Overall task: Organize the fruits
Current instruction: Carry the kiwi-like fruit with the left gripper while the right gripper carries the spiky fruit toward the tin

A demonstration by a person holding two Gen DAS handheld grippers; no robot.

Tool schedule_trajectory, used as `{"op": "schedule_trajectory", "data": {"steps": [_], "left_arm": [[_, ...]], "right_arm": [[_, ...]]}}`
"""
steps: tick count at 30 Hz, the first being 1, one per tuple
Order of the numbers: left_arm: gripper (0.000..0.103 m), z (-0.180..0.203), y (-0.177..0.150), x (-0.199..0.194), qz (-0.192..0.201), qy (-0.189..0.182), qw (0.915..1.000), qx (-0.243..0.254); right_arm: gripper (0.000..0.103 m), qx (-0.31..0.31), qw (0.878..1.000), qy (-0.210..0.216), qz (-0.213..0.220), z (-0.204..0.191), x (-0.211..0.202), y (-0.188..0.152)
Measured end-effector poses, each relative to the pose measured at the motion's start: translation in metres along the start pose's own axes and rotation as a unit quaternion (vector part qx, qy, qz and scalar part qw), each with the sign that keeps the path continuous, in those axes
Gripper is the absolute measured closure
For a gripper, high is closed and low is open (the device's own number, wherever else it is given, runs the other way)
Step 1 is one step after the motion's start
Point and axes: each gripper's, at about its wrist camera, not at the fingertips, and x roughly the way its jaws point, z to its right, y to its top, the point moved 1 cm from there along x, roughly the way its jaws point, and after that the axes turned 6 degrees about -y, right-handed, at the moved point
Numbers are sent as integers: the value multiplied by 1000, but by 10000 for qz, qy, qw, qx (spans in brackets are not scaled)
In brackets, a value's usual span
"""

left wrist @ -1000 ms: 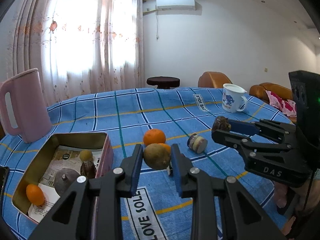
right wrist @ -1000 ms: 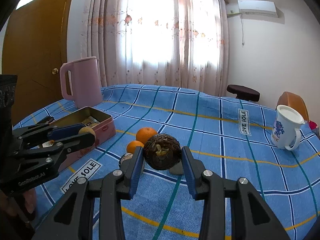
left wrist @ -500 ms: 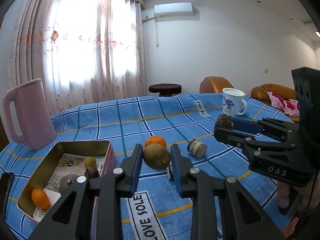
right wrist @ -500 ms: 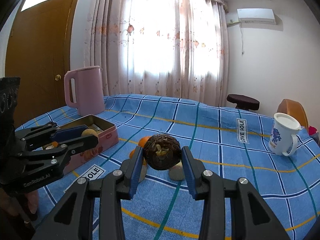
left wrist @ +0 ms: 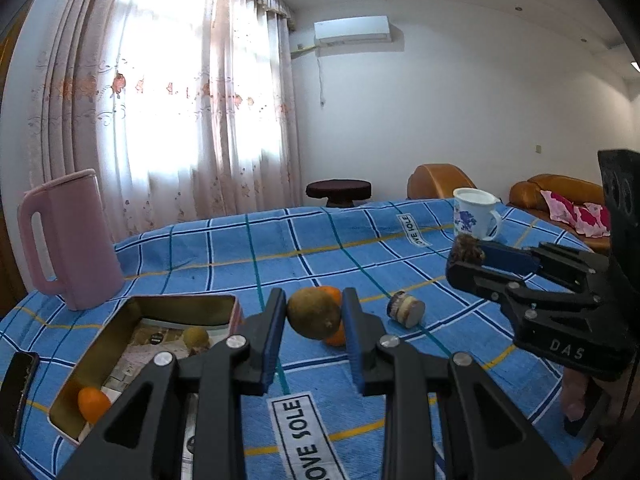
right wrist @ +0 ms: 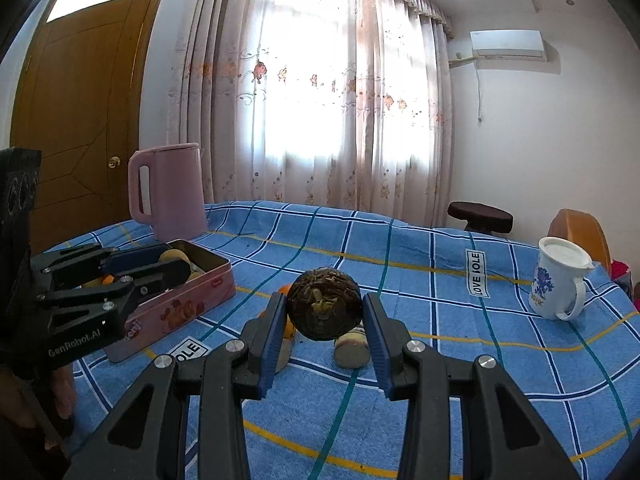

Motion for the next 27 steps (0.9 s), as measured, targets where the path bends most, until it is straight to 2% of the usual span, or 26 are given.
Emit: {"op": "schedule_trajectory", "data": {"steps": [15,21,27], "left_arm": [[73,-44,0,-9,7,281,9991,-321],[73,-84,2,-17,-21,574,9964,-628],[73,-131,-5,-22,-248,867,9913,-955]], "right_arm": [[62,-242,9986,457,-74,-40,17,25],[62,-517,9958,747,-128,-76,31,36],[62,-652,9904,1182,-312,-114,47,38]]}}
